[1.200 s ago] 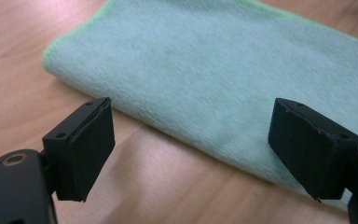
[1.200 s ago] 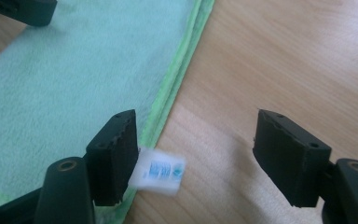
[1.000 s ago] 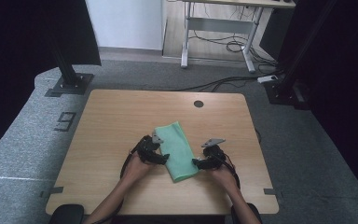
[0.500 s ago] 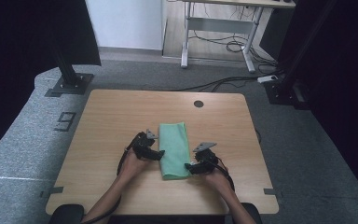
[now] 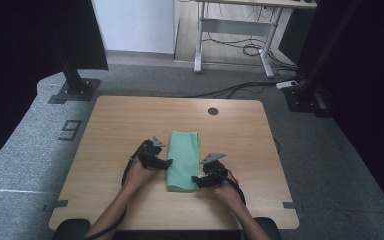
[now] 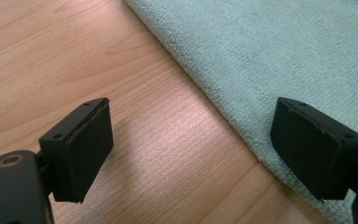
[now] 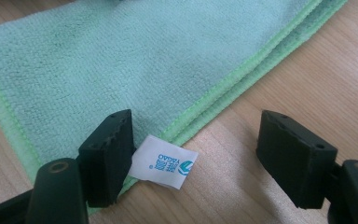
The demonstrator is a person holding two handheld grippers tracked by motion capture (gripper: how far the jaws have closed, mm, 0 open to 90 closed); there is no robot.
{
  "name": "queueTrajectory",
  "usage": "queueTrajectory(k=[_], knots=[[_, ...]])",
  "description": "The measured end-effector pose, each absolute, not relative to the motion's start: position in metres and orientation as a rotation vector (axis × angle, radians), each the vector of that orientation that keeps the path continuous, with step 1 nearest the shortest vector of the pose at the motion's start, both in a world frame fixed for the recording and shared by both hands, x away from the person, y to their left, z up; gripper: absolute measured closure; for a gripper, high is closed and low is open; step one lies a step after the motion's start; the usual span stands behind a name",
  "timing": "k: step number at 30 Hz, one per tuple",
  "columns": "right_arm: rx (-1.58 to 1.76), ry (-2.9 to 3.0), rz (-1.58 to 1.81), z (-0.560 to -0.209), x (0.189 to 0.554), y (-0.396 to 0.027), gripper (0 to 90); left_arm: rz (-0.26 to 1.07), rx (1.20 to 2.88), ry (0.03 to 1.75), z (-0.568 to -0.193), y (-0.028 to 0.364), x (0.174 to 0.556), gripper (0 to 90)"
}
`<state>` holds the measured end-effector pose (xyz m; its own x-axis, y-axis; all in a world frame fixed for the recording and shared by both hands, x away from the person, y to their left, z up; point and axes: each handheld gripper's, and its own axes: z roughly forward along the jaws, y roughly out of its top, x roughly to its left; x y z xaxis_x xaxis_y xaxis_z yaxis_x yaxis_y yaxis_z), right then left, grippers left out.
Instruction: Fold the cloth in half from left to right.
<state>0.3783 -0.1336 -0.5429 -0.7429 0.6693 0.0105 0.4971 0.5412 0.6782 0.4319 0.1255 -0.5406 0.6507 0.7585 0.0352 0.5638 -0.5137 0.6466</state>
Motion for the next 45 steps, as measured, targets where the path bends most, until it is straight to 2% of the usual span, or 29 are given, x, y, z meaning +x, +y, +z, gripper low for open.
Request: queueTrajectory(k=[9,18,22,30,45], knots=[[0.986,2.513,1.042,-0.535,0.376,-0.136,23.3,0.419,2.218,0.962,-0.523,0.133,0.418,13.1],[1.037,2.456,1.082,-0.523,0.377,-0.157,14.5,0.394,2.189,0.956,-0.51,0.166,0.389,11.2],[1.046,2.448,1.069,-0.521,0.374,-0.168,13.3,0.394,2.192,0.963,-0.51,0.178,0.377,8.5],[1.1,2.386,1.017,-0.526,0.37,-0.19,0.0,0.429,2.223,0.978,-0.519,0.195,0.361,1.8],[1.131,2.353,0.97,-0.546,0.371,-0.216,0.0,0.453,2.245,1.013,-0.543,0.213,0.358,0.0]])
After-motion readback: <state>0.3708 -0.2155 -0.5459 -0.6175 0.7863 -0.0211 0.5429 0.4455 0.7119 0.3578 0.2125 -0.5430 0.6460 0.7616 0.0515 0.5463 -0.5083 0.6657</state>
